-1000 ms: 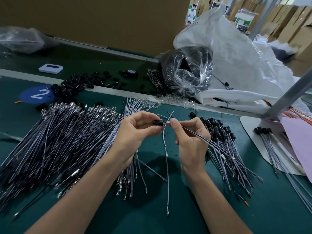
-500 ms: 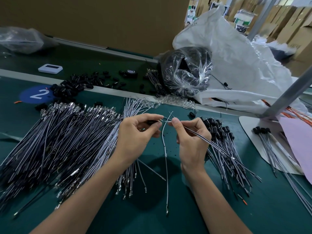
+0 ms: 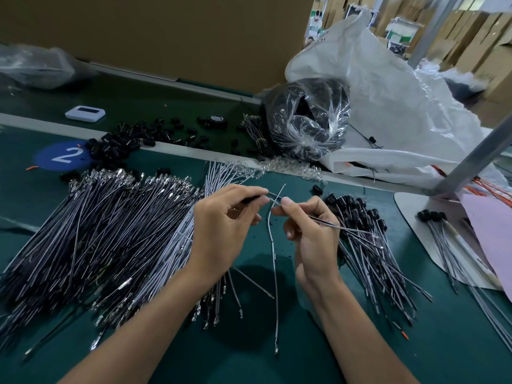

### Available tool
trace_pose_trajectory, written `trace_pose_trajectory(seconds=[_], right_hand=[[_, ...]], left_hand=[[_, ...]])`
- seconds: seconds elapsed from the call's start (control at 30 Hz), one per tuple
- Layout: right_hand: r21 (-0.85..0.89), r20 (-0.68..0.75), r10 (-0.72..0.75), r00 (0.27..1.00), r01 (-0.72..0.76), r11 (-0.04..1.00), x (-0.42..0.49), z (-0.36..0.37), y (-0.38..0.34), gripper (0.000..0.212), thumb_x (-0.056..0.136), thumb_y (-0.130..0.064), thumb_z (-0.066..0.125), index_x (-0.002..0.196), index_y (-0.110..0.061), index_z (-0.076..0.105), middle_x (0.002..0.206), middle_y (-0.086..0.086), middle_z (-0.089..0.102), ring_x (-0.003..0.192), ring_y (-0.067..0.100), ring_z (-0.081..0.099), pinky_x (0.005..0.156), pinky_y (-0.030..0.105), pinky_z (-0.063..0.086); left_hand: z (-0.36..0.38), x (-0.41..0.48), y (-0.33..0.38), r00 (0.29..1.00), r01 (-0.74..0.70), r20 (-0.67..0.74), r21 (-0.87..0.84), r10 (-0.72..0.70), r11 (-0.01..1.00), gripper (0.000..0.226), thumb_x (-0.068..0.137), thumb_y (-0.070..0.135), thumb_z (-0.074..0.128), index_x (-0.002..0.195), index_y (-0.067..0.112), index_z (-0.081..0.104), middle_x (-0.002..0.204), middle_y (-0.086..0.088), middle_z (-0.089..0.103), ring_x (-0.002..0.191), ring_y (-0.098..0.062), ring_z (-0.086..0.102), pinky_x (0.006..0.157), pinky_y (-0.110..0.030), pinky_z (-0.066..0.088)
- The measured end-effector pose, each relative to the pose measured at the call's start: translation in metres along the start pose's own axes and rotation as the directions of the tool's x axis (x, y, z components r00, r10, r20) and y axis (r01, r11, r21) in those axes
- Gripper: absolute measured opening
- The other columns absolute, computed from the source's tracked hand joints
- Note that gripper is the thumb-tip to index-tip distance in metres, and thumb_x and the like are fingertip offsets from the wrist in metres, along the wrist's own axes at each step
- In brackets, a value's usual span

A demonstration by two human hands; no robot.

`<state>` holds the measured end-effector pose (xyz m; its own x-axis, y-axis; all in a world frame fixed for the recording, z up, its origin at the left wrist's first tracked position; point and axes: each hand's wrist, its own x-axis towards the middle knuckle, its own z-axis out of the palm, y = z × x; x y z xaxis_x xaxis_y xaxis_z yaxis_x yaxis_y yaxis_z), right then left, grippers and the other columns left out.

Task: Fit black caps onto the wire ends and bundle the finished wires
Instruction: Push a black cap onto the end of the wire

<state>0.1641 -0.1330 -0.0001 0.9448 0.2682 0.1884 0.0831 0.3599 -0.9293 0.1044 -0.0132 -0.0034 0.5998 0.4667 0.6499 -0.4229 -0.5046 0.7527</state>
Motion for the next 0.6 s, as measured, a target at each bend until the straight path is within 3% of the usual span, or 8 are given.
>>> trace_pose_trajectory(seconds=[0.17, 0.47, 0.6], right_hand=[[0.011, 0.065, 0.024, 0.998, -0.025, 1.000, -0.0041, 0.0040, -0.0014, 0.032, 0.080, -0.010, 0.073, 0.061, -0.022, 0.050, 0.070, 0.016, 0.071, 0.065, 0.025, 0.048, 0.049, 0.018, 0.038], [0.049, 0.078, 0.035, 0.996, -0.038, 0.998, -0.0056, 0.0054, -0.0015, 0.031, 0.084, -0.006, 0.071, 0.065, -0.020, 0.051, 0.071, 0.014, 0.072, 0.063, 0.024, 0.050, 0.049, 0.017, 0.038], [0.028, -0.005, -0.004, 1.000, 0.004, 1.000, -0.0012, 0.0019, -0.0014, 0.027, 0.084, -0.007, 0.072, 0.068, -0.017, 0.053, 0.075, 0.015, 0.073, 0.053, 0.016, 0.048, 0.048, 0.017, 0.038]], left_hand=[[-0.0002, 0.0004, -0.0016, 0.999, 0.002, -0.054, 0.018, -0.001, 1.000, 0.010, 0.086, 0.012, 0.070, 0.095, 0.011, 0.074, 0.086, 0.008, 0.069, 0.060, -0.007, 0.067, 0.057, -0.021, 0.056], [-0.0014, 0.0017, -0.0011, 0.998, 0.049, -0.043, -0.008, -0.049, 0.999, 0.007, 0.086, 0.009, 0.071, 0.092, 0.010, 0.074, 0.082, 0.006, 0.069, 0.058, -0.008, 0.068, 0.056, -0.020, 0.055], [0.0010, 0.0022, -0.0034, 0.965, 0.261, 0.014, -0.151, -0.262, 0.953, 0.014, 0.083, 0.005, 0.073, 0.096, 0.012, 0.074, 0.072, 0.001, 0.073, 0.059, -0.014, 0.070, 0.059, -0.023, 0.057]])
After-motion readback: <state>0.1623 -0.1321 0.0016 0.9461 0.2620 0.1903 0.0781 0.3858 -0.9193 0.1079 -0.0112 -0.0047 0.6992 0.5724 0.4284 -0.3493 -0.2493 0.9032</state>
